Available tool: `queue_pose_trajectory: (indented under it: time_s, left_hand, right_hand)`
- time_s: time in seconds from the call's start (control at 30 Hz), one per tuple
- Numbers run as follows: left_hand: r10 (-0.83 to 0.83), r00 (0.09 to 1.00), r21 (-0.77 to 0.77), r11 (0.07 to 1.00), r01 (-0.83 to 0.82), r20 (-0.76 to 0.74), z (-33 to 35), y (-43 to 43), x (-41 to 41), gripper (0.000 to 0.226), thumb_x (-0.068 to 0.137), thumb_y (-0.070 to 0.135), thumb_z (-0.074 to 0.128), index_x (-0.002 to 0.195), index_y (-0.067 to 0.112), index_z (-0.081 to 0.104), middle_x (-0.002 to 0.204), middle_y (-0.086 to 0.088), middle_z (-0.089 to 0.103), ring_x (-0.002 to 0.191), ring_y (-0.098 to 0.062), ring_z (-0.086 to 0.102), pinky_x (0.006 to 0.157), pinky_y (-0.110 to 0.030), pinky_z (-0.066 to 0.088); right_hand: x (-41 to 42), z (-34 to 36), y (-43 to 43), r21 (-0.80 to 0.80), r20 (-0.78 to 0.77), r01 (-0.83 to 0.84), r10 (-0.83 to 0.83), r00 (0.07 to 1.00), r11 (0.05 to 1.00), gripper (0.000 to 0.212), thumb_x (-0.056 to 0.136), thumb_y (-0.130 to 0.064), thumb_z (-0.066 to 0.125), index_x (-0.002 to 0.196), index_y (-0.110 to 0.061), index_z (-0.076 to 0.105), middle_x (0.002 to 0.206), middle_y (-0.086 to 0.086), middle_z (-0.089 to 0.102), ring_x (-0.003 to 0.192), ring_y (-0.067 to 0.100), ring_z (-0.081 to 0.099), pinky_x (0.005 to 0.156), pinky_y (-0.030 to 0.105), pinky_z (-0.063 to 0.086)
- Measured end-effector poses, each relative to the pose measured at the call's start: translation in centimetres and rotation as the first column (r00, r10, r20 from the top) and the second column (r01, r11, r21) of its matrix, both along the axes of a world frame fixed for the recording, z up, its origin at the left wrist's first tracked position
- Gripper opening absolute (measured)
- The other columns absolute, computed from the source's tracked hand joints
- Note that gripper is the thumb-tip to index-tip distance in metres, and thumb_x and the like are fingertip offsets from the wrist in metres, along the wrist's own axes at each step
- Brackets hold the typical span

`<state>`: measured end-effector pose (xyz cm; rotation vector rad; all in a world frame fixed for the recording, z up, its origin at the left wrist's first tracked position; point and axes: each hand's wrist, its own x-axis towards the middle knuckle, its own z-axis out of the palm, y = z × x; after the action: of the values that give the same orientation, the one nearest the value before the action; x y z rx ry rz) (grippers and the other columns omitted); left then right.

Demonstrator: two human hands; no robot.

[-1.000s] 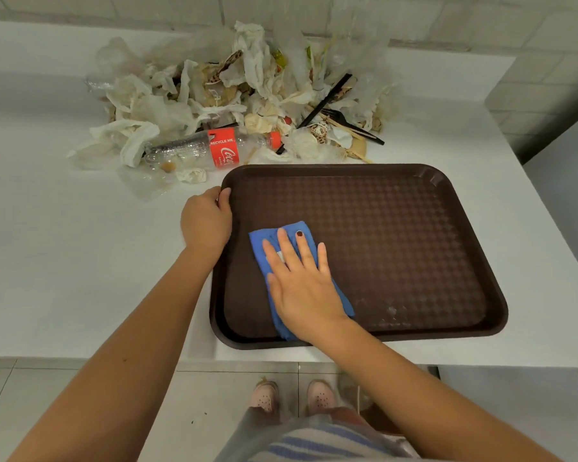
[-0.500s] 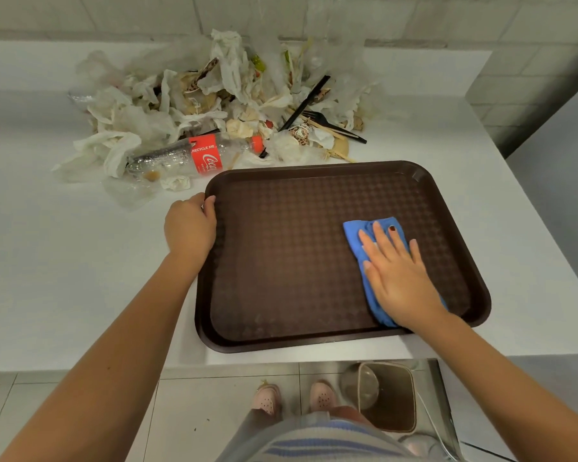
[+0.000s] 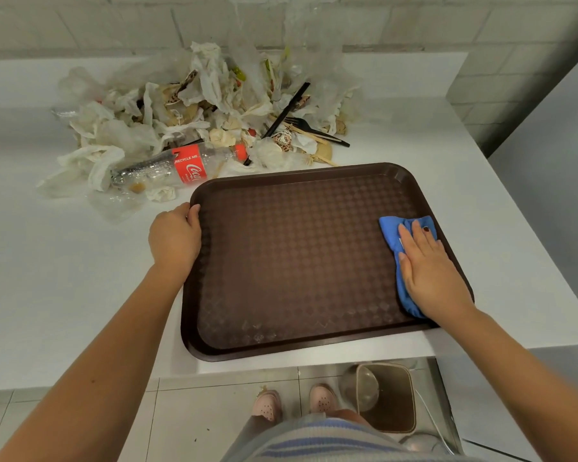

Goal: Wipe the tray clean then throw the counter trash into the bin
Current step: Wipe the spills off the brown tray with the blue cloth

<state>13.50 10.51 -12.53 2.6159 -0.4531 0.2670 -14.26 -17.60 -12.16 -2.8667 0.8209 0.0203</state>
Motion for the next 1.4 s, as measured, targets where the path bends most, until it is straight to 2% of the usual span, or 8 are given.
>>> queue_pose_trajectory:
  time_s: [0.3, 0.47, 0.7, 0.87, 1.07, 1.2, 1.33, 1.4]
  left_hand:
    - [-0.03, 0.999, 0.016, 0.999, 0.03, -0.021, 0.2, 0.0, 0.1, 0.041, 0.1, 0.027, 0.038, 0.084, -0.002, 0.062, 0.073, -0.021, 0.063, 0.064, -0.032, 0.053, 0.06, -0.033, 0.036]
    - [-0.003, 1.0, 0.035, 0.999, 0.004, -0.03, 0.6, 0.0, -0.1, 0.04, 0.1, 0.026, 0.038, 0.084, -0.002, 0.061, 0.072, -0.021, 0.062, 0.06, -0.024, 0.043, 0.058, -0.033, 0.032]
    - [0.003, 0.999, 0.018, 1.0, -0.003, -0.032, 0.5, 0.1, -0.2, 0.04, 0.101, 0.028, 0.036, 0.087, 0.0, 0.062, 0.074, -0.02, 0.064, 0.062, -0.026, 0.049, 0.06, -0.032, 0.034]
    - [0.003, 0.999, -0.054, 0.999, -0.004, -0.032, 0.3, 0.2, -0.3, 0.041, 0.101, 0.029, 0.034, 0.1, 0.004, 0.067, 0.085, -0.018, 0.069, 0.077, -0.032, 0.061, 0.067, -0.029, 0.039]
    - [0.014, 0.998, -0.143, 0.989, -0.023, -0.063, 0.6, 0.2, -0.7, 0.038, 0.101, 0.027, 0.035, 0.112, 0.009, 0.067, 0.098, -0.015, 0.071, 0.088, -0.031, 0.064, 0.075, -0.026, 0.04]
    - [0.035, 0.995, -0.193, 0.98, -0.052, -0.09, 0.6, 0.2, -0.8, 0.036, 0.1, 0.025, 0.038, 0.108, 0.008, 0.069, 0.096, -0.015, 0.071, 0.087, -0.031, 0.063, 0.072, -0.026, 0.038]
    - [0.048, 0.986, -0.285, 0.954, -0.093, -0.16, 0.4, 0.2, -0.6, 0.035, 0.099, 0.022, 0.04, 0.076, 0.006, 0.062, 0.074, -0.015, 0.064, 0.07, -0.028, 0.058, 0.062, -0.027, 0.034]
    - [0.059, 0.98, -0.305, 0.945, -0.117, -0.191, 0.3, 0.1, -0.5, 0.033, 0.098, 0.021, 0.041, 0.075, 0.006, 0.06, 0.076, -0.017, 0.064, 0.067, -0.023, 0.052, 0.062, -0.026, 0.032]
  right_hand:
    - [4.0, 0.7, -1.5, 0.004, 0.004, 0.011, -0.011, 1.0, 1.0, 0.052, 0.102, -0.024, 0.026, 0.15, -0.008, 0.014, 0.157, 0.017, 0.013, 0.145, 0.031, 0.014, 0.119, 0.04, 0.011]
    - [9.1, 1.0, -3.5, 0.018, 0.011, 0.026, -0.026, 1.0, 0.999, 0.051, 0.102, -0.025, 0.025, 0.15, -0.007, 0.015, 0.156, 0.02, 0.015, 0.144, 0.032, 0.016, 0.119, 0.042, 0.012]
    - [11.8, 1.5, -3.3, 0.024, 0.012, 0.027, -0.027, 1.0, 0.999, 0.051, 0.102, -0.026, 0.024, 0.15, -0.008, 0.017, 0.157, 0.017, 0.016, 0.144, 0.03, 0.015, 0.118, 0.039, 0.01]
    - [13.7, 1.6, 0.5, 0.008, 0.012, -0.138, 0.138, 0.99, 0.99, 0.05, 0.102, -0.028, 0.025, 0.15, -0.012, 0.021, 0.157, 0.014, 0.016, 0.144, 0.03, 0.016, 0.118, 0.042, 0.013]
    - [17.8, 1.1, 7.5, 0.051, -0.032, -0.329, 0.331, 0.943, 0.943, 0.052, 0.102, -0.032, 0.02, 0.152, -0.017, 0.013, 0.159, 0.008, 0.007, 0.146, 0.026, 0.007, 0.12, 0.04, 0.007]
    - [19.5, 1.2, 11.3, 0.065, -0.027, -0.436, 0.439, 0.898, 0.897, 0.053, 0.102, -0.032, 0.02, 0.152, -0.017, 0.012, 0.16, 0.008, 0.006, 0.146, 0.026, 0.006, 0.12, 0.04, 0.004]
    - [19.5, 1.4, 14.3, 0.075, -0.034, -0.523, 0.526, 0.85, 0.849, 0.053, 0.102, -0.03, 0.022, 0.152, -0.019, 0.011, 0.16, 0.006, 0.003, 0.147, 0.025, 0.002, 0.119, 0.039, 0.0]
    - [18.5, 1.6, 15.5, 0.087, -0.025, -0.573, 0.576, 0.817, 0.815, 0.052, 0.102, -0.03, 0.023, 0.152, -0.02, 0.013, 0.16, 0.005, 0.003, 0.147, 0.025, 0.001, 0.119, 0.039, -0.002]
